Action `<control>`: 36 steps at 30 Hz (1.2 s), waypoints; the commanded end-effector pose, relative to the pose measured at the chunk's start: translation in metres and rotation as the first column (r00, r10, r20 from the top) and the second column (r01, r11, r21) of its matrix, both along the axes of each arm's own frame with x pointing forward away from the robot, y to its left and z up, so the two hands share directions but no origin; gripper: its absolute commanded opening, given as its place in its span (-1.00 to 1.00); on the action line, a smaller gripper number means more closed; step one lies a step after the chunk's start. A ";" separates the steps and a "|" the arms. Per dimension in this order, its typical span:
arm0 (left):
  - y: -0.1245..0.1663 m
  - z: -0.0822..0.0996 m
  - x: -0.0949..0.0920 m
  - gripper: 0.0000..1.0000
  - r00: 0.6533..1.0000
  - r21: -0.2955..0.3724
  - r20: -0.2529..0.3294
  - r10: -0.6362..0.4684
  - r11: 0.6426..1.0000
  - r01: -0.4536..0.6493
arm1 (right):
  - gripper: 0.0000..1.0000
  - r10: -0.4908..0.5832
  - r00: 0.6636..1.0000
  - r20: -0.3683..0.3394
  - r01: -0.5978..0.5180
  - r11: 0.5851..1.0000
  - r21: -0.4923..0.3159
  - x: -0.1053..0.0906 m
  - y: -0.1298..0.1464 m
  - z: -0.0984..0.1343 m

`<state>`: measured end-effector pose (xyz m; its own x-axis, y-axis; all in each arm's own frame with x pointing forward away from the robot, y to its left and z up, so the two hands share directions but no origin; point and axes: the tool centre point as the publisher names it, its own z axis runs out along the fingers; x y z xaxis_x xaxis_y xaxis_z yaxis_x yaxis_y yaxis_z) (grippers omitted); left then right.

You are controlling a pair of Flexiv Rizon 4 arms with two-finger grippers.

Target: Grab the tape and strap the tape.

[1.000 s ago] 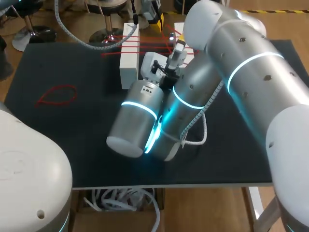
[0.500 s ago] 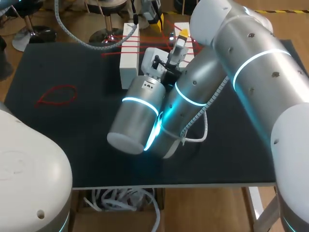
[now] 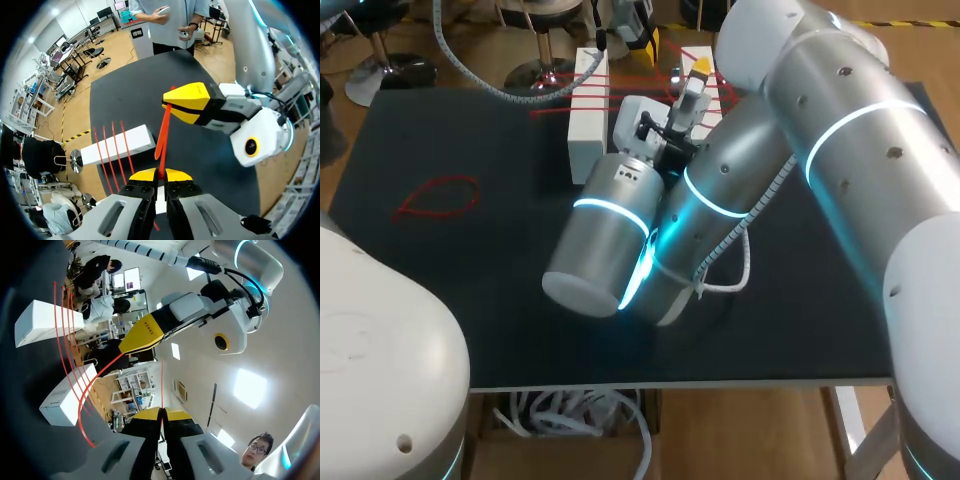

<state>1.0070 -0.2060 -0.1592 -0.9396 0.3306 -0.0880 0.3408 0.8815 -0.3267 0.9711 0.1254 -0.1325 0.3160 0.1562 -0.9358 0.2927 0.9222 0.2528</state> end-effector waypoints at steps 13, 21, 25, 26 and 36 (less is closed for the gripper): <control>0.000 0.001 0.000 -1.00 1.000 0.005 -0.002 0.000 1.000 0.000 | -1.00 -0.025 0.997 -0.074 0.012 0.986 -0.169 -0.001 0.001 0.020; 0.000 0.001 0.000 -1.00 1.000 0.005 -0.002 0.000 1.000 0.000 | -1.00 0.013 0.989 -0.145 -0.049 0.968 -0.247 0.003 -0.003 0.022; 0.000 0.001 0.000 -1.00 1.000 0.005 -0.002 0.000 1.000 0.000 | -1.00 0.028 0.986 -0.163 -0.071 0.960 -0.270 0.004 -0.005 0.024; 0.000 0.001 0.000 -1.00 1.000 0.005 -0.002 0.000 1.000 0.000 | -1.00 0.031 0.986 -0.164 -0.076 0.960 -0.271 0.004 -0.006 0.025; 0.000 0.001 0.000 -1.00 1.000 0.005 -0.002 0.000 1.000 0.000 | -1.00 0.025 0.985 -0.169 -0.086 0.927 -0.365 0.001 -0.011 0.021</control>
<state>1.0070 -0.2060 -0.1592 -0.9396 0.3307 -0.0880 0.3408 0.8815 -0.3267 0.9734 0.1165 -0.1115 0.1590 -0.1817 -0.9704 0.2516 0.9579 -0.1381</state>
